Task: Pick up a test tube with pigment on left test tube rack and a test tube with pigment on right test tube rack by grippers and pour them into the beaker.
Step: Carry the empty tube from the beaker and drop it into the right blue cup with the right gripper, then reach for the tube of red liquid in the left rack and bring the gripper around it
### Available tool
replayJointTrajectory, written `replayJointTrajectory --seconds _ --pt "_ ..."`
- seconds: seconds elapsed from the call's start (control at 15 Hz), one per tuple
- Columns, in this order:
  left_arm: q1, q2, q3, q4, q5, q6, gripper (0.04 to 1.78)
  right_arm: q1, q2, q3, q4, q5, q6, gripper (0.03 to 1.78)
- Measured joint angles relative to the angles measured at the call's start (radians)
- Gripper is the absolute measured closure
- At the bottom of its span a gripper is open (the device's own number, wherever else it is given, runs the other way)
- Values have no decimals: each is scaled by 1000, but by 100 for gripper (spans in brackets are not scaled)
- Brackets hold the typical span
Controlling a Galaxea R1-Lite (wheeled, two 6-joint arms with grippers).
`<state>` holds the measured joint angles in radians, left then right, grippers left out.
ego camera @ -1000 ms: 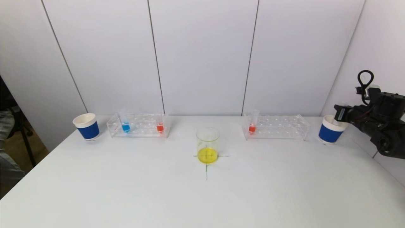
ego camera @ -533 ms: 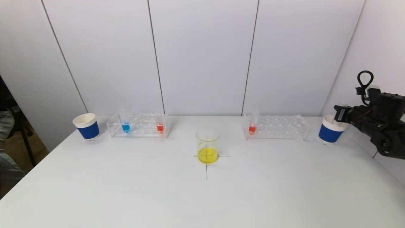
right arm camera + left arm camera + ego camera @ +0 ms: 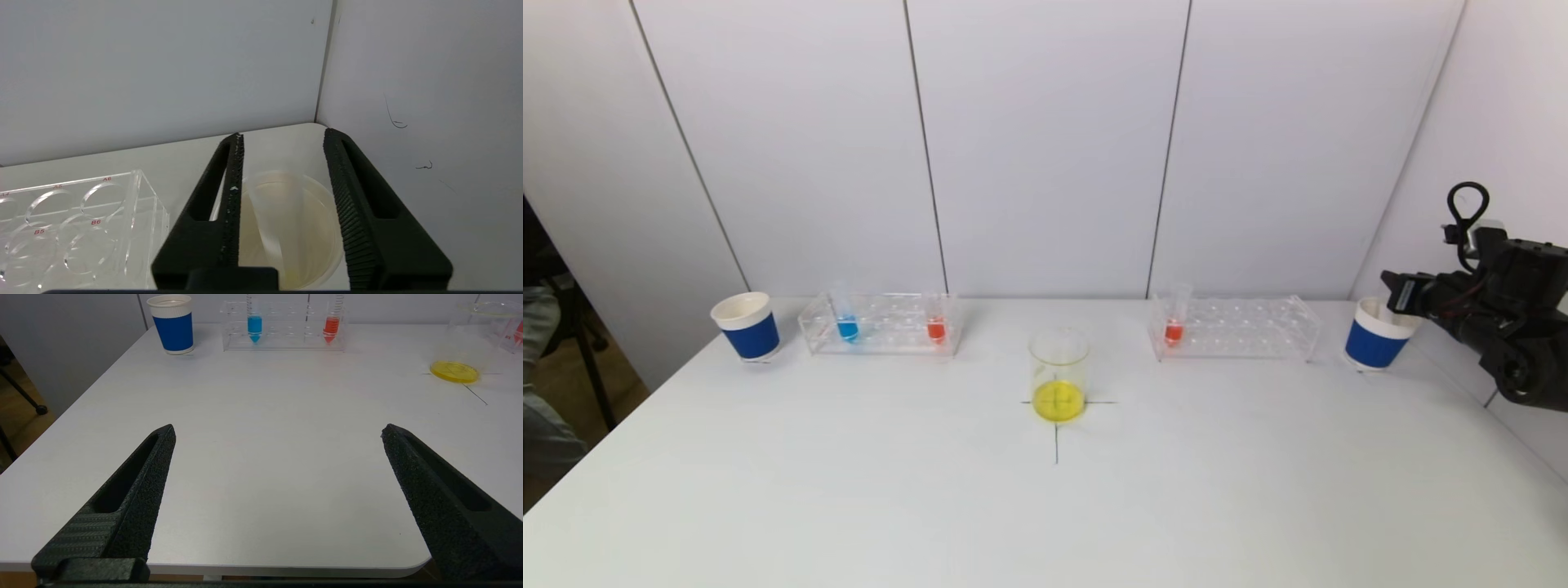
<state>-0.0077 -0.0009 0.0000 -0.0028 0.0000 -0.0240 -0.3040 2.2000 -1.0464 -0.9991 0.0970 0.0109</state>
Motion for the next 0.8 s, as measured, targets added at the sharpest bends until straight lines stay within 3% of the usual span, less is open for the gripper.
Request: replayJointTrajectory --seconds 0.2,0.4,0.53,0.8 --pt "0 0 0 0 0 0 6 -1 0 -1 0 0 0 51" --pt "0 0 0 0 0 0 6 -1 -8 -2 0 0 0 16" --pt "0 0 0 0 0 0 6 6 -33 1 -1 0 6 6" --pt "0 0 0 0 0 0 6 66 -171 78 0 -1 40 4"
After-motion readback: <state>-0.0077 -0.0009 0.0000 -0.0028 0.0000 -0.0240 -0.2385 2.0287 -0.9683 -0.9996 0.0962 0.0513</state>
